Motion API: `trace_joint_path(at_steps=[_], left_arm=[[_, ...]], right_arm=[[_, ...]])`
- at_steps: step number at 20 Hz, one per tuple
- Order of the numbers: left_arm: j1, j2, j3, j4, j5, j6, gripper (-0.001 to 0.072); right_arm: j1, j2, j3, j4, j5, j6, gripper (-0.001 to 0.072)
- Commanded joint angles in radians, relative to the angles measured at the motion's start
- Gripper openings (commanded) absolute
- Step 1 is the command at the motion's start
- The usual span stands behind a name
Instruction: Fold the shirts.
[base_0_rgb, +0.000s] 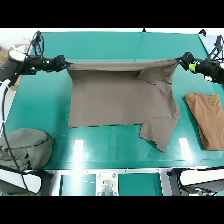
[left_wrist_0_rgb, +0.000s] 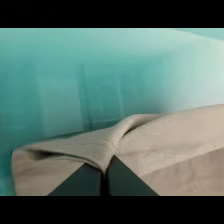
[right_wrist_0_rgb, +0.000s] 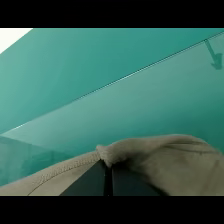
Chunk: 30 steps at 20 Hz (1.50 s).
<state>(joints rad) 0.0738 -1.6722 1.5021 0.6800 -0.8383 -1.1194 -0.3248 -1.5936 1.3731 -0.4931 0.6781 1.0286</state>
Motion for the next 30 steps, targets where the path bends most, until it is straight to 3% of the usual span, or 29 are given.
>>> trace_joint_path(at_steps=[1, 3, 7, 12, 17, 18, 19, 20, 24, 27, 30], left_arm=[[-0.001, -0.021, 0.009, 0.048, -0.012, -0.005, 0.0025], [-0.001, -0.021, 0.009, 0.131, -0.086, -0.047, 0.0025], [-0.002, -0.021, -0.02, 0.22, -0.233, -0.089, 0.0025], [-0.016, -0.021, -0.169, 0.211, -0.163, -0.105, 0.0025], [-0.052, -0.021, -0.195, 0.188, -0.121, -0.109, 0.0026], [-0.052, -0.02, -0.195, 0.188, -0.144, -0.137, 0.0033], [-0.043, -0.014, -0.195, 0.192, -0.19, -0.182, 0.0284], [-0.027, -0.014, -0.183, 0.192, -0.262, -0.224, 0.0499], [0.053, 0.042, -0.211, 0.243, -0.593, -0.318, 0.0489], [0.073, 0.249, -0.431, 0.377, -0.544, -0.325, 0.0489], [0.079, 0.491, -0.719, 0.36, -0.377, -0.374, 0.0491]], right_arm=[[-0.019, -0.071, 0.06, -0.081, 0.064, 0.042, 0.0019], [-0.059, -0.07, 0.06, -0.245, 0.184, 0.125, 0.0018], [-0.099, -0.064, 0.033, -0.467, 0.384, 0.163, 0.0018], [-0.087, -0.064, -0.108, -0.48, 0.334, 0.168, 0.0018], [-0.087, -0.064, -0.116, -0.428, 0.34, 0.177, 0.003], [-0.087, -0.063, -0.106, -0.413, 0.363, 0.184, 0.0135], [-0.089, -0.062, -0.089, -0.413, 0.403, 0.199, 0.0189], [-0.097, -0.055, -0.063, -0.415, 0.454, 0.213, 0.0194], [-0.17, 0.047, -0.034, -0.431, 0.589, 0.286, 0.0255], [-0.243, 0.179, -0.148, -0.528, 0.671, 0.378, 0.0271], [-0.344, 0.337, -0.382, -0.674, 0.649, 0.518, 0.0211]])
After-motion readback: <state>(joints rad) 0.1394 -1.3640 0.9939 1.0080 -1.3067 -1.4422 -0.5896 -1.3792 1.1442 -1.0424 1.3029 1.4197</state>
